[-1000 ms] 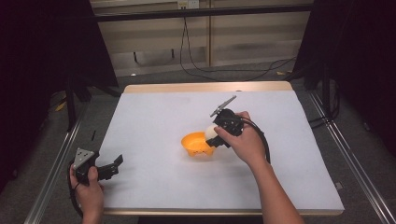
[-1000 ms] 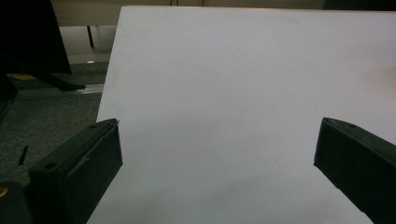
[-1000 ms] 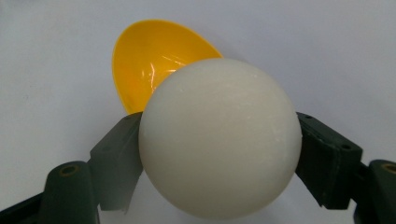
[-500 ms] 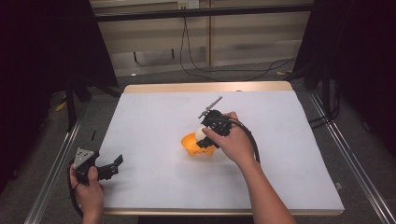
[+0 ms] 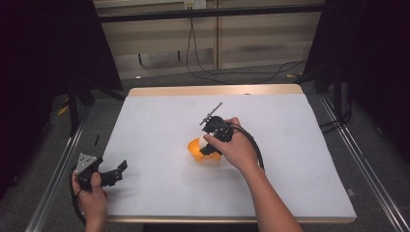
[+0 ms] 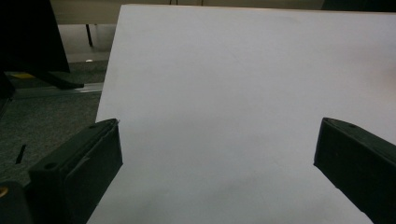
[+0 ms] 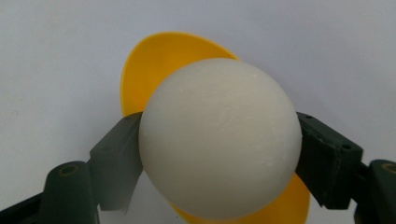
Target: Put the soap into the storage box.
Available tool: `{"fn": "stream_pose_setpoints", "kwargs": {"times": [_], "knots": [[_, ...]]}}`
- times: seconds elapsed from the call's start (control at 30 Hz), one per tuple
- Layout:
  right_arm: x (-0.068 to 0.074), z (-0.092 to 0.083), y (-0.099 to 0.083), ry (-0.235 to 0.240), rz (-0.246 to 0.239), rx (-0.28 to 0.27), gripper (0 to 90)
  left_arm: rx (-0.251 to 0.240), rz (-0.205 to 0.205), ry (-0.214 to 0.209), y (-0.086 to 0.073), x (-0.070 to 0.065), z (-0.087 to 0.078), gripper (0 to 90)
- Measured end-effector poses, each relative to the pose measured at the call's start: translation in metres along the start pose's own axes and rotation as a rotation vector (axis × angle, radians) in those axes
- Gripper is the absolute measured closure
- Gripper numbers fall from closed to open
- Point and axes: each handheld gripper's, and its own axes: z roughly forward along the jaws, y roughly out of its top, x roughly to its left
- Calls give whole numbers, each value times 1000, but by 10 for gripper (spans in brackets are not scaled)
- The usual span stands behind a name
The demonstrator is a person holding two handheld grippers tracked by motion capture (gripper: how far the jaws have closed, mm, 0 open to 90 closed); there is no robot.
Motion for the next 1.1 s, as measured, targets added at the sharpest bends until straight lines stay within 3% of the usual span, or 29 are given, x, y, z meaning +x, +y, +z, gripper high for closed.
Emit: {"fn": "stream_pose_setpoints", "kwargs": {"times": [0.3,0.4,0.77,1.1], "knots": [[0,1,0,1,-2,-5,229,2,9,1,0,0,0,9],[0,-5,1,8,4,-36,224,2,12,3,0,0,0,10],[-2,-14,-4,7,12,-46,192,3,10,1,0,0,0,9],[-15,-29,-27,-16,50,-71,175,4,9,0,0,-1,0,10]]}}
